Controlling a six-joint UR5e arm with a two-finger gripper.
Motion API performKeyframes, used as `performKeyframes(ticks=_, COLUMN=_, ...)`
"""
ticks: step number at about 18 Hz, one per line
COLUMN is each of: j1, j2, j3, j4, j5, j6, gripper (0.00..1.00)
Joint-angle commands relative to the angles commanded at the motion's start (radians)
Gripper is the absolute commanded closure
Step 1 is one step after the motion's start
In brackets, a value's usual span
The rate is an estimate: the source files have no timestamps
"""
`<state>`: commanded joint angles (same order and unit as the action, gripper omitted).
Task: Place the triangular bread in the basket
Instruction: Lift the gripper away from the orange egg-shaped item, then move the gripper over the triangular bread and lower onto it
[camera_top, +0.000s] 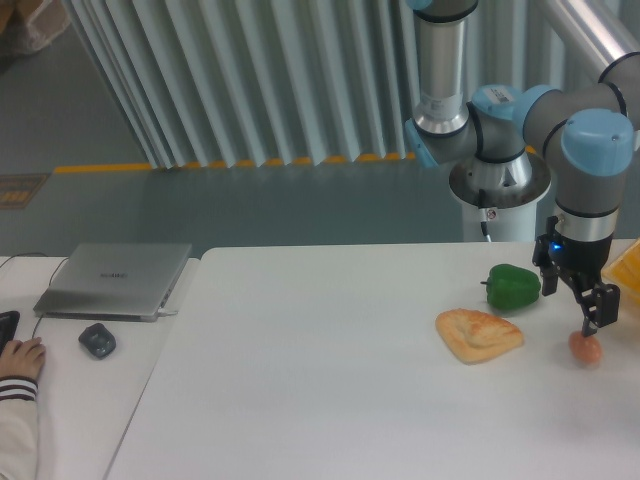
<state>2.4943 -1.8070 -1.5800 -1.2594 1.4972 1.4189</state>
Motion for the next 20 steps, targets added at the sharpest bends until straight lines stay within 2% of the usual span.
performKeyframes(ticks=5, j1=-0.002, j2=-0.003, j3=0.015, j4=-0.005, j5=0.02, j6=-0.014, gripper=0.0)
performKeyframes(ticks=12, j1=-0.008, j2=0.012, j3=-0.037, j4=0.008, j5=0.032, j6=-0.012, gripper=0.0)
performKeyframes(ticks=14, j1=-0.014, j2=0.009, j3=-0.044, j4=0.041, j5=0.032, j6=-0.02, gripper=0.0)
performKeyframes(ticks=17, j1=-0.057, j2=0.008, j3=-0.098, j4=0.086, j5=0.066, j6=-0.109, gripper=0.0)
performKeyframes(ticks=20, j1=-0.133, j2=0.0, j3=-0.098, j4=0.098, j5=0.144, j6=-0.187, gripper=0.0)
